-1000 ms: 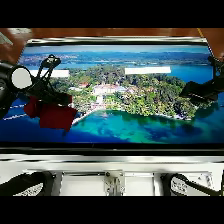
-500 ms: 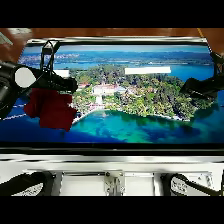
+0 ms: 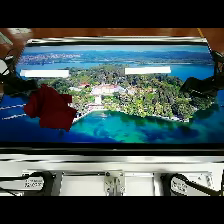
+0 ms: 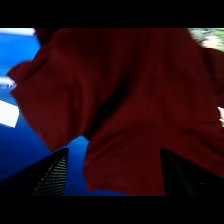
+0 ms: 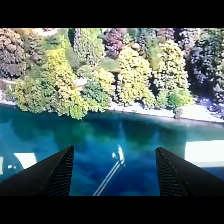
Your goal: Fold the shirts.
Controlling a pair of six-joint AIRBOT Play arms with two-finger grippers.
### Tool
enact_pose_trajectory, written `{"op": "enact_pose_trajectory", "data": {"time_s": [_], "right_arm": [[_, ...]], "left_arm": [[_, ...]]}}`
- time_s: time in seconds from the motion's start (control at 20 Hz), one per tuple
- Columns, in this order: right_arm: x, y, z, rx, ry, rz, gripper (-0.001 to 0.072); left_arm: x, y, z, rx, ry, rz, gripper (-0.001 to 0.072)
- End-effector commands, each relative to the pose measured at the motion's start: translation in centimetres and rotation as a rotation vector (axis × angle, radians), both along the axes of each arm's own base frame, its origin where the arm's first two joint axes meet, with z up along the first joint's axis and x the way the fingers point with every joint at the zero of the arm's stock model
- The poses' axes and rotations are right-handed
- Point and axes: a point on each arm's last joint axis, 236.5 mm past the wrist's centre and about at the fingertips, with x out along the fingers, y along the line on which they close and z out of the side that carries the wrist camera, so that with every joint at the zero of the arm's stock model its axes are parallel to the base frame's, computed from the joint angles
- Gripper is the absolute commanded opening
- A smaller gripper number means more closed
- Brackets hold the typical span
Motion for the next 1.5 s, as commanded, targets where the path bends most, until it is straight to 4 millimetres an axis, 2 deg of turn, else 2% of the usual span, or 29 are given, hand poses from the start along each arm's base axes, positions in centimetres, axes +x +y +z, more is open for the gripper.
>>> {"op": "enact_pose_trajectory", "data": {"time_s": [0.0, 0.2, 0.4, 0.45, 0.5, 0.55, 0.6, 0.7, 0.75, 0.85, 0.9, 0.95, 1.0, 1.05, 1.15, 1.2, 1.25, 1.3, 1.35, 1.45], "right_arm": [[-0.7, 0.6, -0.2, 0.023, 0.031, 0.018, 0.0637], [-1.0, 0.7, -0.2, 0.038, 0.049, -0.011, 0.0637], [-1.4, 1.3, -0.2, 0.077, 0.077, -0.037, 0.0637], [-1.7, 1.4, -0.3, 0.084, 0.091, -0.044, 0.0637], [-1.9, 1.5, -0.3, 0.087, 0.102, -0.047, 0.0637], [-2.1, 1.5, -0.4, 0.090, 0.111, -0.052, 0.0637], [-2.2, 1.5, -0.4, 0.093, 0.117, -0.056, 0.0637], [-2.5, 1.6, -0.5, 0.095, 0.129, -0.051, 0.0637], [-2.6, 1.7, -0.5, 0.095, 0.134, -0.048, 0.0636], [-2.5, 1.6, -0.4, 0.086, 0.123, -0.029, 0.0635], [-2.4, 1.6, -0.4, 0.086, 0.117, -0.027, 0.0629], [-2.4, 1.9, 0.1, 0.092, 0.103, -0.014, 0.0521], [-2.5, 2.5, 1.0, 0.100, 0.073, 0.017, 0.0453], [-2.7, 3.1, 2.3, 0.106, 0.031, 0.040, 0.0447], [-3.3, 4.1, 5.6, 0.102, -0.075, 0.078, 0.0451], [-3.9, 4.5, 7.4, 0.094, -0.125, 0.093, 0.0517], [-4.9, 5.0, 9.1, 0.085, -0.169, 0.104, 0.0673], [-5.6, 5.6, 10.8, 0.081, -0.222, 0.122, 0.0678], [-6.5, 6.2, 12.2, 0.076, -0.265, 0.145, 0.0678], [-8.7, 7.7, 14.5, 0.082, -0.319, 0.184, 0.0678]], "left_arm": [[-0.6, 3.5, -4.3, -0.133, 0.063, 0.181, 0.0716], [1.8, 3.7, -7.6, -0.126, 0.042, 0.148, 0.0717], [1.8, 3.3, -11.7, -0.138, 0.113, 0.137, 0.0716], [2.0, 3.2, -12.2, -0.138, 0.114, 0.134, 0.0714], [2.3, 3.2, -12.3, -0.137, 0.103, 0.134, 0.0671], [2.5, 3.1, -12.2, -0.137, 0.096, 0.139, 0.0345], [2.5, 2.7, -11.9, -0.136, 0.097, 0.111, 0.0055], [2.9, 1.6, -10.4, -0.120, 0.077, 0.038, 0.0042], [3.4, 0.8, -8.9, -0.108, 0.045, 0.002, 0.0042], [5.2, -1.9, -3.6, -0.078, -0.096, -0.076, 0.0042], [6.3, -4.2, 0.3, -0.062, -0.208, -0.130, 0.0041], [7.1, -7.0, 4.9, -0.050, -0.338, -0.193, 0.0041], [7.1, -10.1, 9.6, -0.047, -0.462, -0.257, 0.0042], [6.3, -13.5, 14.3, -0.054, -0.584, -0.326, 0.0042], [2.4, -20.6, 24.4, -0.121, -0.852, -0.453, 0.0042], [-0.1, -23.4, 28.8, -0.178, -0.972, -0.499, 0.0041], [-2.9, -26.0, 32.9, -0.245, -1.087, -0.548, 0.0041], [-5.3, -27.9, 35.6, -0.305, -1.165, -0.587, 0.0041], [-7.4, -29.6, 37.3, -0.369, -1.206, -0.619, 0.0041], [-9.5, -32.3, 37.7, -0.489, -1.190, -0.638, 0.0041]]}}
